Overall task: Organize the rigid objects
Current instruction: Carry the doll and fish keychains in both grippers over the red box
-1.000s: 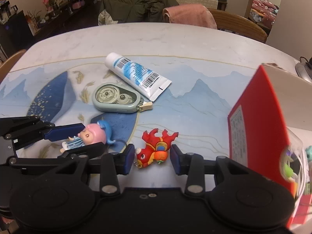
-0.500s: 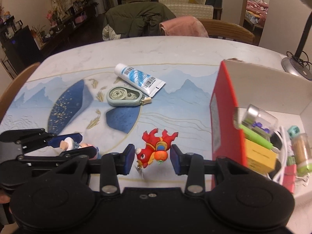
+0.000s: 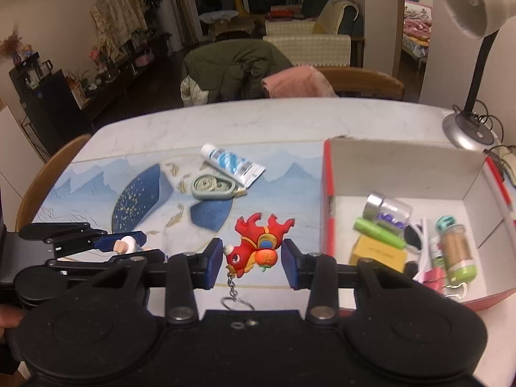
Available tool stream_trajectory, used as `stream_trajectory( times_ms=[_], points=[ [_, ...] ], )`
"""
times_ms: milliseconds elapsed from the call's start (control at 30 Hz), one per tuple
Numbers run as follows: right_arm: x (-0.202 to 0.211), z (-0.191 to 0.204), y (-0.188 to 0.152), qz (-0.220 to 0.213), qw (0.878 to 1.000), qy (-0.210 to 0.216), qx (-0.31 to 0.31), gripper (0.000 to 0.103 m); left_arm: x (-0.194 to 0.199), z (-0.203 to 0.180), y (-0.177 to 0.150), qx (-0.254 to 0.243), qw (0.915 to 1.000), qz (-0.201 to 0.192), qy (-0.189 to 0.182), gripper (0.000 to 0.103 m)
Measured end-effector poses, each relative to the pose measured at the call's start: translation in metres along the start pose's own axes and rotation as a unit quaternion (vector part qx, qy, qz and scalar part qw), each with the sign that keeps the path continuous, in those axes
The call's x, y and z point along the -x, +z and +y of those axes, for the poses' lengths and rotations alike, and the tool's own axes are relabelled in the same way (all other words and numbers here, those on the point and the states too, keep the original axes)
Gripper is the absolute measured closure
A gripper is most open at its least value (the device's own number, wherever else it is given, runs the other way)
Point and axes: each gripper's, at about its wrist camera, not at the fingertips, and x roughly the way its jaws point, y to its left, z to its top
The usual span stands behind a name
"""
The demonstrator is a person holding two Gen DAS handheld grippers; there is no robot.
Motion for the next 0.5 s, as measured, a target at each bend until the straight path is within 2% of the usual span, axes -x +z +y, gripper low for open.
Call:
stream_trajectory(
  times_ms=[233, 500],
  points=[
    [0.024, -0.033, 0.008, -0.023, 1.000, -0.005, -0.010, 0.065, 0.006, -0.037, 0.032, -0.023, 0.9995, -0.017, -0.015, 0.070],
    [0.040, -0.086, 0.012, -0.040, 0.999, -0.026, -0.022, 0.065, -0.014, -0.082, 0.059, -0.049, 0.9983, -0.020, -0.024, 0.070]
  ],
)
